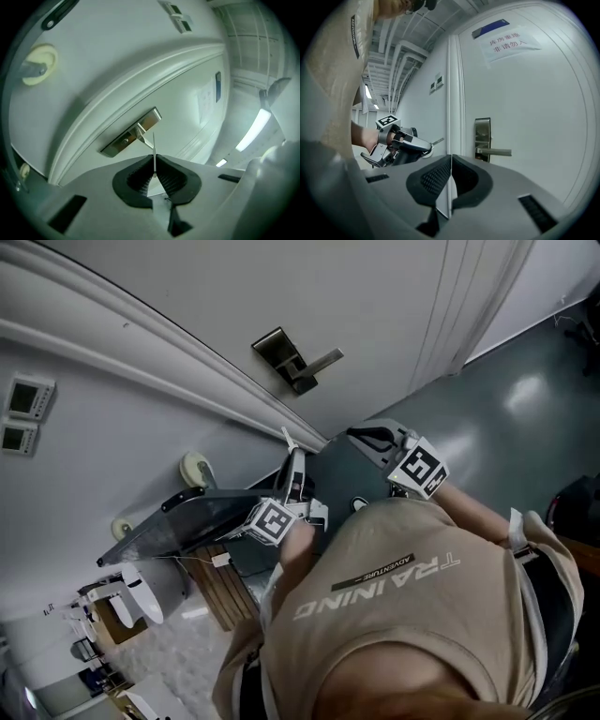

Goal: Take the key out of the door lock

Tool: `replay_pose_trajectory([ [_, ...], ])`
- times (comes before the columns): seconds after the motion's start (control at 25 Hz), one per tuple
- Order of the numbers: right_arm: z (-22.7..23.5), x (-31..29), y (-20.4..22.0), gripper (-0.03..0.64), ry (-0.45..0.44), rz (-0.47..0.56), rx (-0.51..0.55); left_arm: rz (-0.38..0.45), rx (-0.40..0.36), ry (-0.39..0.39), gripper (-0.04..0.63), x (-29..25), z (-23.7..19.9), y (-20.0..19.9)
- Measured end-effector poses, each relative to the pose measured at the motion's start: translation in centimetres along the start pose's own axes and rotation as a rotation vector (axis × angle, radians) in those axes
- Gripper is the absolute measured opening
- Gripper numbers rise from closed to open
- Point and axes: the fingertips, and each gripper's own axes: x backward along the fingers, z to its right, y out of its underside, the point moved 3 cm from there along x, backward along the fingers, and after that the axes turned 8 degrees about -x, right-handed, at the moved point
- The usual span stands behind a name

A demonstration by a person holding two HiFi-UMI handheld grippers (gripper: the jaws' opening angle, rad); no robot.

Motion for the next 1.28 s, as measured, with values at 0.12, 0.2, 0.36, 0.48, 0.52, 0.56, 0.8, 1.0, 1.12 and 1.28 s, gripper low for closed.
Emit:
replay_pose_trajectory([
  [0.12,0.1,0.4,-0.9,0.015,0.017,0.020,0.001,0.016,-0.122,-0.002,0.023,-0.3,1.1,-1.3],
  [0.2,-0.1,0.6,-1.7,0.015,0.018,0.032,0.000,0.029,-0.220,-0.017,0.023,-0.3,1.7,-2.3],
  [0.36,-0.1,0.9,-3.1,0.015,0.008,0.047,0.001,0.026,-0.437,-0.019,0.023,-0.6,3.6,-3.7],
  [0.48,0.2,0.7,-3.5,0.015,0.004,0.041,0.009,0.030,-0.545,0.009,0.023,-1.0,5.6,-4.3],
  [0.52,0.4,0.6,-3.5,0.015,0.009,0.040,0.011,0.035,-0.578,0.013,0.023,-1.1,6.1,-4.5],
  [0.56,0.5,0.6,-3.5,0.015,0.014,0.041,0.011,0.037,-0.612,0.013,0.023,-1.1,6.5,-4.6],
  [0.8,0.7,1.3,-4.4,0.015,0.052,0.089,-0.027,0.025,-0.812,-0.062,0.023,-0.4,6.4,-5.2],
  [1.0,0.8,1.5,-4.5,0.015,0.054,0.058,0.096,0.057,-0.910,-0.135,0.023,-1.5,6.1,-5.6],
  [1.12,1.3,1.1,-3.9,0.015,0.056,0.027,0.129,0.034,-0.963,-0.176,0.023,-1.9,5.6,-5.1],
  [1.28,1.4,0.2,-4.7,0.015,-0.007,0.029,0.158,0.051,-0.923,-0.212,0.023,-2.5,5.3,-5.2],
])
